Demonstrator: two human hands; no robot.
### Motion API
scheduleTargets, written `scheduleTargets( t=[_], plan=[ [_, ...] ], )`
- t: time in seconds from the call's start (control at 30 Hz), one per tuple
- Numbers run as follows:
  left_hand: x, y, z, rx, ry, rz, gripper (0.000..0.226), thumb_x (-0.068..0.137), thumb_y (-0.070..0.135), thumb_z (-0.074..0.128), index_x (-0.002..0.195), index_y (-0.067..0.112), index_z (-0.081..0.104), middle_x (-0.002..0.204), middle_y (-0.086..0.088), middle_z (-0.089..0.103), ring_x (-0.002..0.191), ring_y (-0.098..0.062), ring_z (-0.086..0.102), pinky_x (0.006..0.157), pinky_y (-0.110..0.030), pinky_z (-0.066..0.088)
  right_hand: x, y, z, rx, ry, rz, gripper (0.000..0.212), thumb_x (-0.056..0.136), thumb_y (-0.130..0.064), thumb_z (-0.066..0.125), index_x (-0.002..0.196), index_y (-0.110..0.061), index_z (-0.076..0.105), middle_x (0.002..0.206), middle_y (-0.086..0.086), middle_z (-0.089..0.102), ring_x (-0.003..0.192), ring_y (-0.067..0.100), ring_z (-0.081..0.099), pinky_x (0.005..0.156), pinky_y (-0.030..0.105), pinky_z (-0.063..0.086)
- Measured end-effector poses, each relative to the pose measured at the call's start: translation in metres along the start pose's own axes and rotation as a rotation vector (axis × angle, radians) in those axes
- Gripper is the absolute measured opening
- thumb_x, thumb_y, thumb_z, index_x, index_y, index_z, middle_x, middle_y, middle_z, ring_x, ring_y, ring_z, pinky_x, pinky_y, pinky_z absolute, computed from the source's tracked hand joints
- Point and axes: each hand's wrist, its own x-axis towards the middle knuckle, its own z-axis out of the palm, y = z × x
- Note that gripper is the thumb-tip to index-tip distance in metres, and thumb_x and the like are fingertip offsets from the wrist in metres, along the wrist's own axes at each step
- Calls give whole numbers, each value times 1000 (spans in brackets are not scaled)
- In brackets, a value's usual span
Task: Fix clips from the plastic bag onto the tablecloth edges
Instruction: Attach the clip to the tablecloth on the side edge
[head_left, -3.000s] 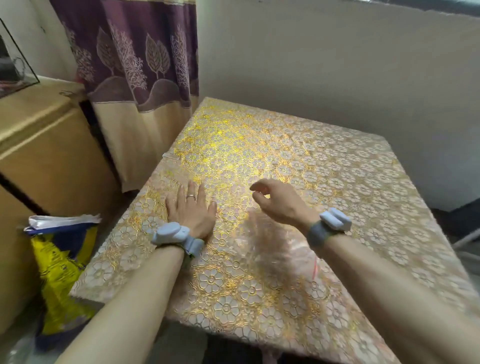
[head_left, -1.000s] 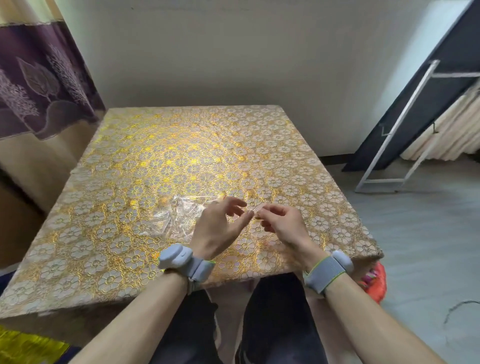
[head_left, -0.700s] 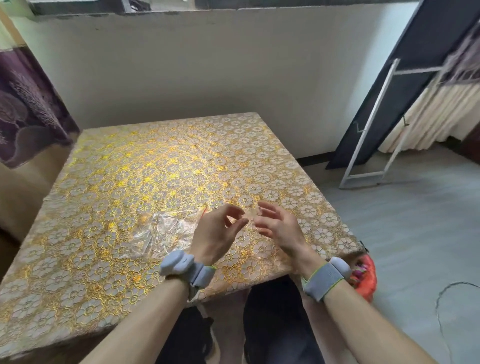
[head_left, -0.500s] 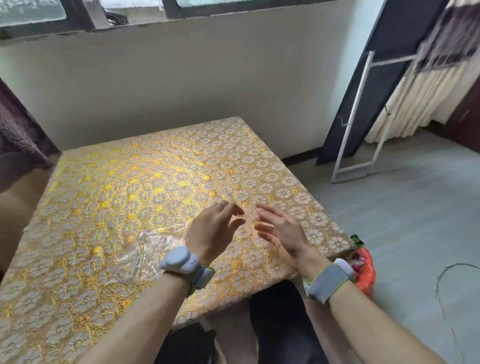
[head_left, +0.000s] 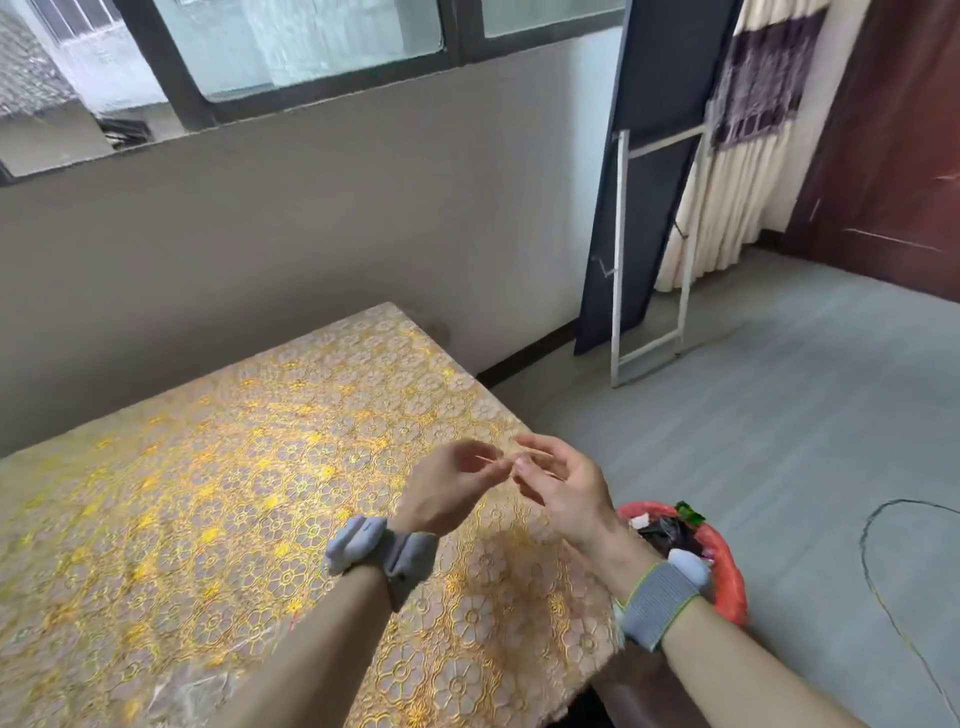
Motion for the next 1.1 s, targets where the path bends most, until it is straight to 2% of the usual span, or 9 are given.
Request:
scheduleTargets(
  t=[0.1, 0.17, 0.33, 0.4, 0.5, 0.63, 0.8, 0.97, 1.1],
  plan=[
    [47, 3, -4, -45, -82, -9, 29, 92, 32, 64, 110, 10, 71, 87, 5, 73, 62, 14, 61, 55, -4, 43, 35, 0, -3, -41, 65, -30, 24, 93, -21, 69, 117, -27, 68, 106, -1, 73, 92, 13, 70, 86, 31, 58],
    [74, 3, -11, -18, -108, -18, 27, 93, 32, 62, 107, 12, 72, 86, 5, 73, 64, 11, 62, 55, -4, 41, 58, 0, -1, -82, 106, -58, 22, 92, -27, 70, 114, -29, 69, 106, -4, 73, 94, 9, 69, 86, 27, 57],
    [133, -4, -27, 140, -203, -18, 27, 92, 37, 61, 99, 16, 77, 91, 4, 75, 89, -12, 69, 86, -33, 53, 109, -3, 9, -196, 123, -98, 23, 96, -28, 65, 117, -21, 71, 100, -13, 72, 95, 1, 66, 87, 16, 52],
    [166, -6, -28, 294, -229, 2, 27, 92, 39, 60, 94, 19, 78, 93, 2, 76, 91, -17, 69, 90, -38, 52, 135, 0, 13, -245, 167, -88, 22, 96, -29, 64, 116, -22, 70, 96, -12, 72, 91, 5, 67, 86, 17, 53],
    [199, -1, -25, 400, -244, 32, 25, 89, 36, 59, 89, 20, 79, 92, -4, 76, 90, -25, 69, 89, -42, 52, 157, -4, 14, -281, 242, -54, 13, 97, -30, 62, 106, -23, 68, 83, -17, 66, 79, 3, 62, 68, 6, 46],
    [232, -4, -17, 463, -280, -14, 22, 88, 28, 60, 91, 16, 78, 90, -3, 72, 95, -28, 67, 90, -39, 51, 181, -1, 10, -366, 291, -14, 19, 97, -34, 60, 111, -24, 68, 90, -15, 68, 91, 10, 64, 81, 22, 48],
    [248, -12, -13, 552, -410, -91, 23, 89, 41, 63, 99, 25, 76, 78, 12, 59, 77, -7, 52, 64, -19, 40, 192, 10, 11, -447, 285, 74, 22, 96, -33, 61, 111, -20, 69, 100, -5, 72, 95, 13, 64, 79, 20, 44],
    [256, -13, -8, 682, -471, -175, 33, 92, 43, 57, 120, 28, 69, 118, 8, 63, 106, -13, 56, 83, -23, 40, 203, 10, 11, -523, 273, 185, 21, 93, -35, 62, 98, -18, 74, 88, -5, 69, 87, 15, 61, 77, 23, 45],
    [269, -14, -8, 631, -464, -266, 40, 86, 30, 65, 118, 7, 67, 117, -11, 66, 115, -30, 59, 90, -33, 47, 211, -1, 10, -604, 235, 252, 24, 90, -38, 66, 93, -16, 77, 86, -2, 72, 85, 20, 62, 73, 23, 45]
  ],
)
